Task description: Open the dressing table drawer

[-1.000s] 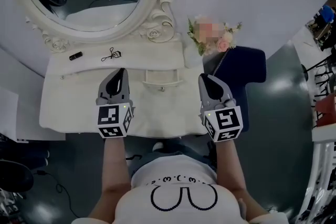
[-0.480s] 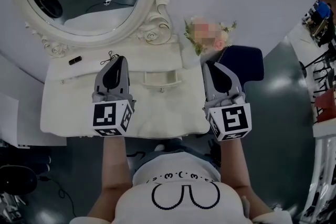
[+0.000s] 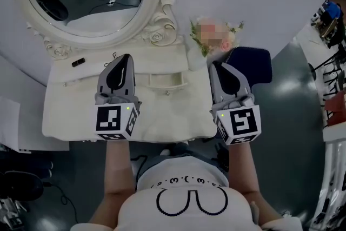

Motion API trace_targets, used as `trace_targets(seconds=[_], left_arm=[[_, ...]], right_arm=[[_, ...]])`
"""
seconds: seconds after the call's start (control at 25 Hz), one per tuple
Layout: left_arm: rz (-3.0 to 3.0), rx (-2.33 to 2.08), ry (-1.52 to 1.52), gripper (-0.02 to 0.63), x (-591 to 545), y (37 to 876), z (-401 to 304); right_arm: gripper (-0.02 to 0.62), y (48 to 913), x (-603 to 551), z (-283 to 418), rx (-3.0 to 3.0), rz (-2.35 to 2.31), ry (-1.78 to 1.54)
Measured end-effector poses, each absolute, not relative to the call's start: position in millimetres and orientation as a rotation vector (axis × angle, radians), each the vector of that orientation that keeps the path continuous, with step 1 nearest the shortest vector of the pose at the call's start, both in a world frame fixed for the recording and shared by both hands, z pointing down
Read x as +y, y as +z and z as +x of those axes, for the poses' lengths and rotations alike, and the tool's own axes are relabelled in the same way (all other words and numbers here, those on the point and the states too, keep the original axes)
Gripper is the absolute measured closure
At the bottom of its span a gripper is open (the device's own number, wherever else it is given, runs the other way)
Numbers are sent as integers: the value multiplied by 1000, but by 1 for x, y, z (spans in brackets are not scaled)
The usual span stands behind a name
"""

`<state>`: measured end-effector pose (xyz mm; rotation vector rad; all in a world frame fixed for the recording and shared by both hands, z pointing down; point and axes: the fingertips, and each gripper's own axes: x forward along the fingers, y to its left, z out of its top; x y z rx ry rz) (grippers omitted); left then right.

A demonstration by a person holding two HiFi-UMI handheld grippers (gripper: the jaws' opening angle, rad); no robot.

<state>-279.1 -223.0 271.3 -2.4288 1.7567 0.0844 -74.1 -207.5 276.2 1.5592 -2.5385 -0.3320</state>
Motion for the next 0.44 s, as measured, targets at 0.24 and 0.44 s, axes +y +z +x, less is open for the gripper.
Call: trace_targets(seconds=[0.24, 0.44], left_arm=[[-2432, 1745, 103, 607, -223, 269, -279], [-2430, 1734, 102, 607, -222, 267, -278]], right_arm=[[592, 274, -209, -76, -2545, 1555, -341], [592, 274, -209, -78, -2547, 1552, -338]])
